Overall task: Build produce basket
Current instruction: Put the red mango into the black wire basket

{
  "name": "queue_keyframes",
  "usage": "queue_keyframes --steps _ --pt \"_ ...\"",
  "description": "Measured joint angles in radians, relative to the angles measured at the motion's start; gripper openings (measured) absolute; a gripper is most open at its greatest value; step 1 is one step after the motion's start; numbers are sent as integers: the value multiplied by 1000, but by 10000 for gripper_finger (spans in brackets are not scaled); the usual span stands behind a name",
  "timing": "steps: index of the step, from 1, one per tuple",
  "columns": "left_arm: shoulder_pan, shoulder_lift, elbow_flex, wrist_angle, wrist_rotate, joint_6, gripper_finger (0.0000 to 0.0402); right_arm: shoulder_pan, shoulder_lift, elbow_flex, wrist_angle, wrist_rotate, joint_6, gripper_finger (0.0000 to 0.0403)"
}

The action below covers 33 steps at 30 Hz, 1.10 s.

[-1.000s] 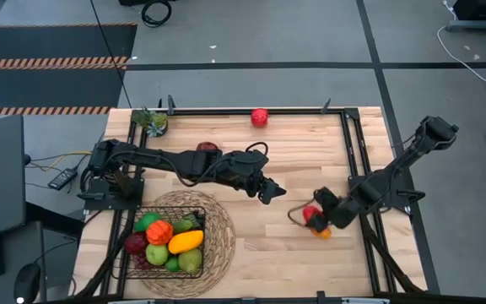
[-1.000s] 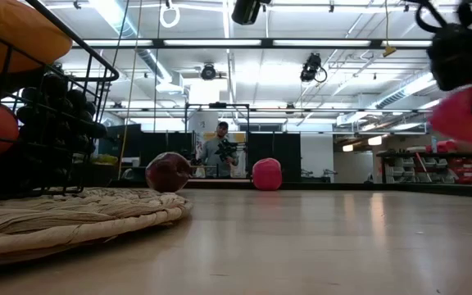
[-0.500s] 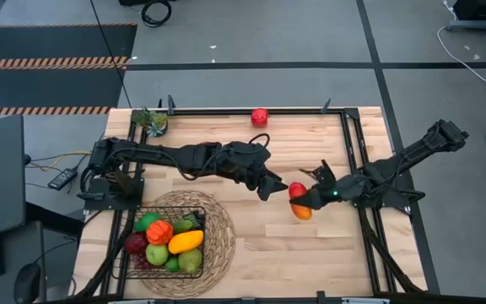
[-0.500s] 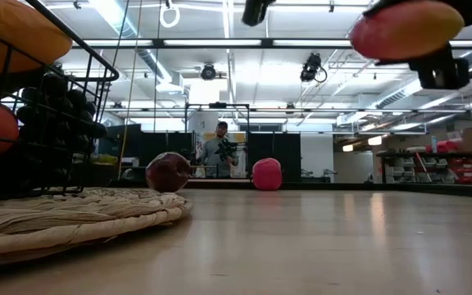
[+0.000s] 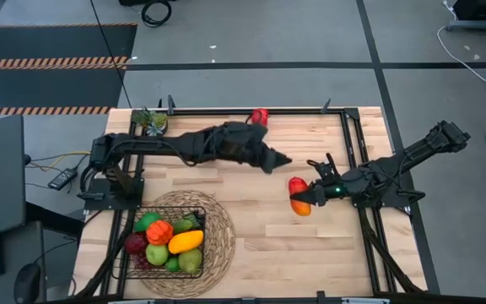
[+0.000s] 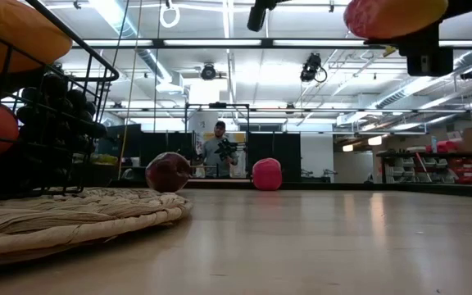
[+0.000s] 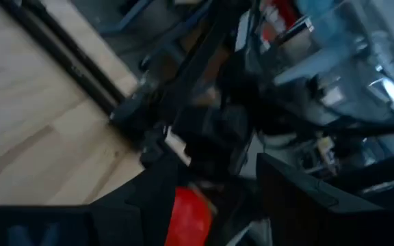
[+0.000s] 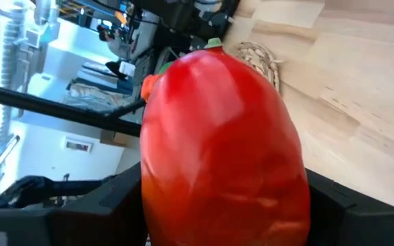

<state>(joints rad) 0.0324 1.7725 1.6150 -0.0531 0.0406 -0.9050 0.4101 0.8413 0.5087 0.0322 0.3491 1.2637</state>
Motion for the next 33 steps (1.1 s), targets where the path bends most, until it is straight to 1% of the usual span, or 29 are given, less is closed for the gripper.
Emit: queue_keyframes --steps 3,5,7,9,15,18,23,25,29,33 --pt "11 0 0 74 18 0 198 -14 0 0 34 11 0 266" --pt "17 -1 0 144 70 4 193 -24 0 0 68 23 0 266" --pt "33 -5 1 167 137 5 190 -39 0 0 88 26 13 266" --pt "52 -12 1 140 168 -17 186 -53 0 0 102 23 22 266" --pt "102 -14 0 78 163 -100 180 -72 0 0 137 17 -14 266" --pt "116 -14 0 31 167 -92 181 -82 0 0 151 17 -38 266" --pt "171 -37 0 39 225 -77 182 -108 -1 0 169 24 -45 266" --pt "189 -45 0 35 229 -73 184 -125 -3 0 184 26 -59 266" --pt "203 -47 0 33 245 -38 201 -158 -7 0 215 28 -74 266" --pt "200 -40 0 36 260 -53 239 -192 -7 0 230 28 -80 266"
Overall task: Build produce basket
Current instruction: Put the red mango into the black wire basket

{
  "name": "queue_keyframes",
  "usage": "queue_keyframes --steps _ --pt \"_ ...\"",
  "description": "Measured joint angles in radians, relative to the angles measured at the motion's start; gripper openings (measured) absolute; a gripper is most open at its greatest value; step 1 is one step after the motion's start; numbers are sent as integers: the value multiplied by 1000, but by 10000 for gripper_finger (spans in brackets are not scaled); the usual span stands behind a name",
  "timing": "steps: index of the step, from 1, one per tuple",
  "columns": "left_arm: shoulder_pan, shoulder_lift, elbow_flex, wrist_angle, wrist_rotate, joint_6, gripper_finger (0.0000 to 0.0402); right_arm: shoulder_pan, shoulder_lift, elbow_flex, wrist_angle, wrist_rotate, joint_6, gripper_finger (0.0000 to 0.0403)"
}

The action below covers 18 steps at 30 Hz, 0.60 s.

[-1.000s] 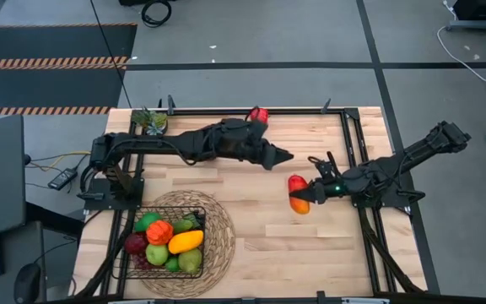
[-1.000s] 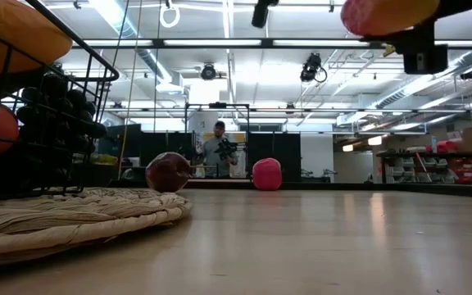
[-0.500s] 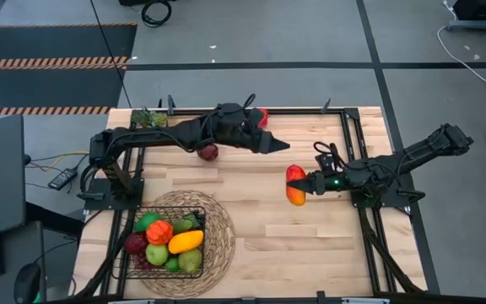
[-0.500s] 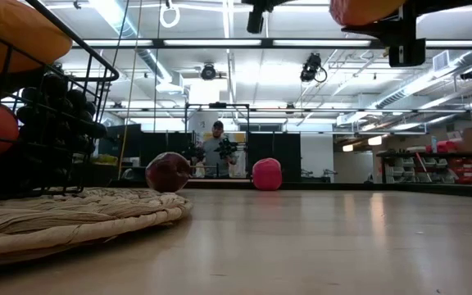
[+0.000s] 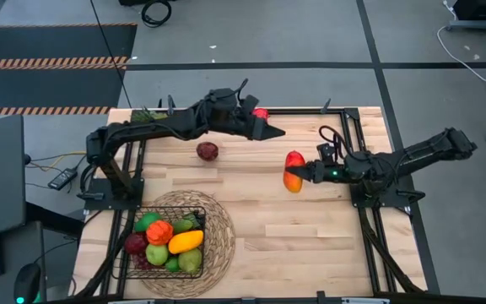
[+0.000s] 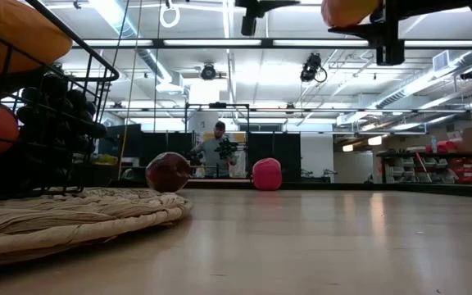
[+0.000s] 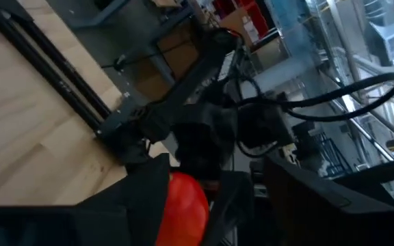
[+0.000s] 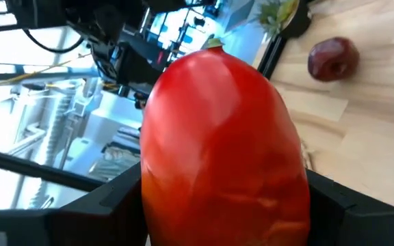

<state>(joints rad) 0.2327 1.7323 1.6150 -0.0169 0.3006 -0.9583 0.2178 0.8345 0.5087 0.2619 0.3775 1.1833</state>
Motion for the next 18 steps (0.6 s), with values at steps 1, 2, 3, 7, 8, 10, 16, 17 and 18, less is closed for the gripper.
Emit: queue_keyframes --steps 1,2,3,7,8,10,16,17,18 --pt "-3 2 0 -5 -1 -1 250 -8 0 0 0 0 -1 266" --pt "-8 2 -1 -6 -3 0 261 -15 0 0 0 -1 -1 266" --pt "-12 2 -1 -4 -11 0 271 -22 0 0 0 -1 -1 266" --pt "-29 2 -1 2 -15 -3 303 -49 0 0 1 -1 -9 266" --pt "-35 2 -1 2 -15 -6 308 -57 0 0 3 -1 -9 266" --pt "-50 2 -1 3 -15 -17 314 -75 0 0 8 3 -9 266" --pt "-107 2 -1 2 -67 -6 315 -131 0 0 62 24 -31 266" --pt "-114 2 -1 2 -78 -4 316 -139 0 0 67 24 -35 266" --pt "-117 -1 -1 2 -87 -3 316 -145 0 0 75 25 -39 266"
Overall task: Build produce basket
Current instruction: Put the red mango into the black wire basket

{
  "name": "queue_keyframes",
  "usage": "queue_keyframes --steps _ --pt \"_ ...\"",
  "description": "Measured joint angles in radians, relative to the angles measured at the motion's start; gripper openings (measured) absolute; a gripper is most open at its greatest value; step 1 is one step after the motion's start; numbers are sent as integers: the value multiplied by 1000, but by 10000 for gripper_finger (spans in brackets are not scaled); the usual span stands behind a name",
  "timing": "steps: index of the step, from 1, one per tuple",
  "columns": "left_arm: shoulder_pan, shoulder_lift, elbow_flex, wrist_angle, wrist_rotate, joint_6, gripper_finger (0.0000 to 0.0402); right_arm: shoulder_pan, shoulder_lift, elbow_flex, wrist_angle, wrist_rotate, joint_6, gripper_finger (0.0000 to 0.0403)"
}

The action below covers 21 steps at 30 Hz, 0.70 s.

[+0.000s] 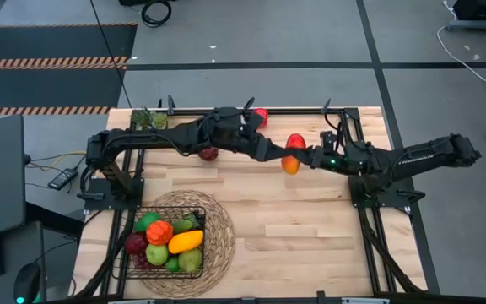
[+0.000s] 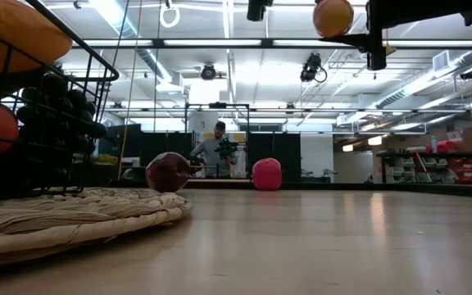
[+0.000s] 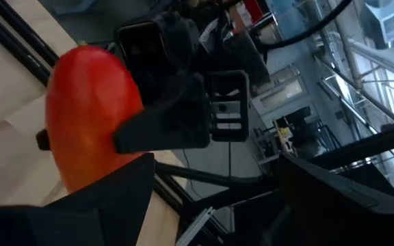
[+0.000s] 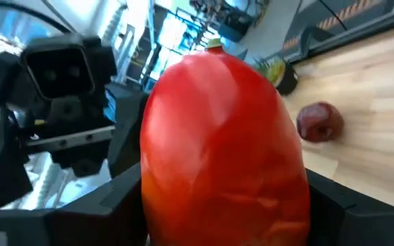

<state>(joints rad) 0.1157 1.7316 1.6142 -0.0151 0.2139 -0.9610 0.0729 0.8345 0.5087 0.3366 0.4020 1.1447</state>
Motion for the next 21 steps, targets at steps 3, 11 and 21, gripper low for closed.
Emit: queue_keyframes --steps 3,11,21 --pt "-3 -4 0 2 -13 -16 316 -15 0 0 55 0 -20 266" --pt "-38 0 1 2 -122 2 316 -25 0 0 215 -3 -106 266" --pt "-42 0 1 -18 -132 51 316 -24 0 -1 233 -65 -104 266"
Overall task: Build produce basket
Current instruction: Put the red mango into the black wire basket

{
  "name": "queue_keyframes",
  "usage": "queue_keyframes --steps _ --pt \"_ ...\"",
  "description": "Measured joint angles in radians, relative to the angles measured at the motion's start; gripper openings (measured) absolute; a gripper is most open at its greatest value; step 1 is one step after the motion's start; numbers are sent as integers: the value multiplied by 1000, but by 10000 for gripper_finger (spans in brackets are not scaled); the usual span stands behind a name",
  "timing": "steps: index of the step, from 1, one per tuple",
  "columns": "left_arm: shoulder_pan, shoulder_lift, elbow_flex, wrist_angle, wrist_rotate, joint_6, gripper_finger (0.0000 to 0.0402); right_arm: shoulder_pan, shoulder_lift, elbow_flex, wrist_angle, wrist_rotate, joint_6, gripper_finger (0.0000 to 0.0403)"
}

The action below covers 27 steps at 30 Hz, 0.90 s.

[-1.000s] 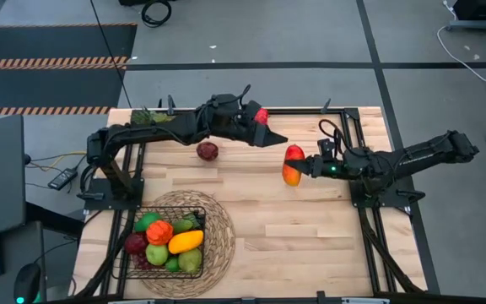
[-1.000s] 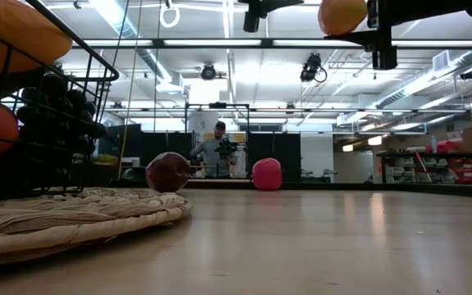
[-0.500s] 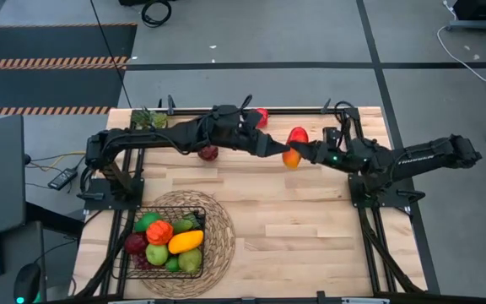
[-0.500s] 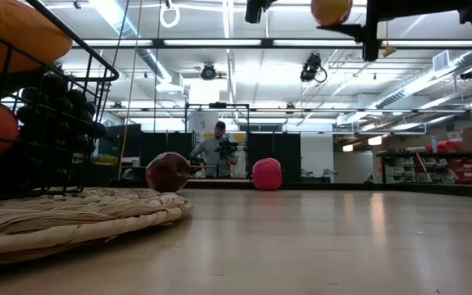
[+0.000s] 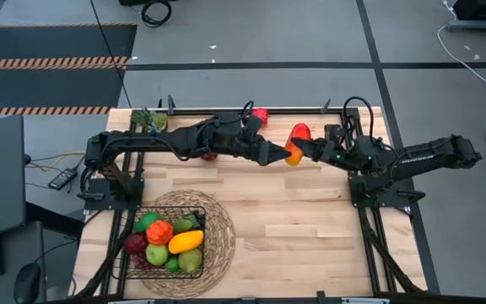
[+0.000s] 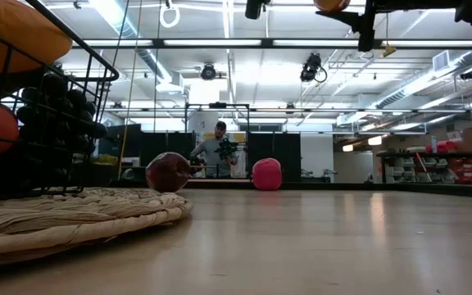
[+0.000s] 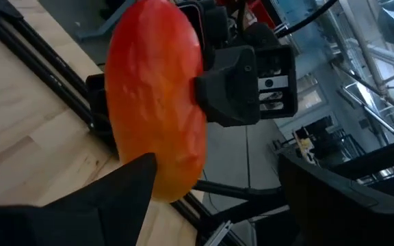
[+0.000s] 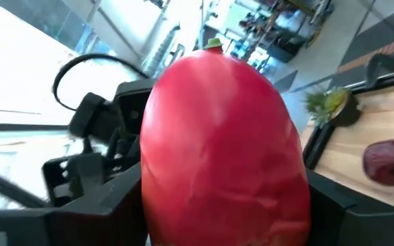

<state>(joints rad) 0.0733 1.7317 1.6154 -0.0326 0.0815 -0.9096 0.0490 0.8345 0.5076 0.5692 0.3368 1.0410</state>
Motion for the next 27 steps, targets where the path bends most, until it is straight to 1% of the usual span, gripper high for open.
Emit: queue_keyframes --steps 6,9,12,13,17,21,25,27 --pt "26 3 -2 -24 25 7 316 3 -10 1 13 -96 -1 266" --pt "43 -3 -2 -37 69 55 316 2 -20 1 14 -100 -12 266" --pt "66 -12 -2 -49 135 58 316 2 -39 1 16 -100 -28 266" --pt "70 -13 -2 -48 140 56 315 2 -45 1 17 -98 -34 266" --pt "75 -12 -2 -62 139 56 314 2 -62 1 20 -65 -65 266" --pt "68 0 -2 -43 135 56 314 2 -59 1 12 -61 -75 266" --pt "54 7 -1 -29 104 56 314 2 -37 1 13 -60 -68 266" --pt "43 16 -1 -27 87 53 314 2 -25 1 17 -42 -67 266"
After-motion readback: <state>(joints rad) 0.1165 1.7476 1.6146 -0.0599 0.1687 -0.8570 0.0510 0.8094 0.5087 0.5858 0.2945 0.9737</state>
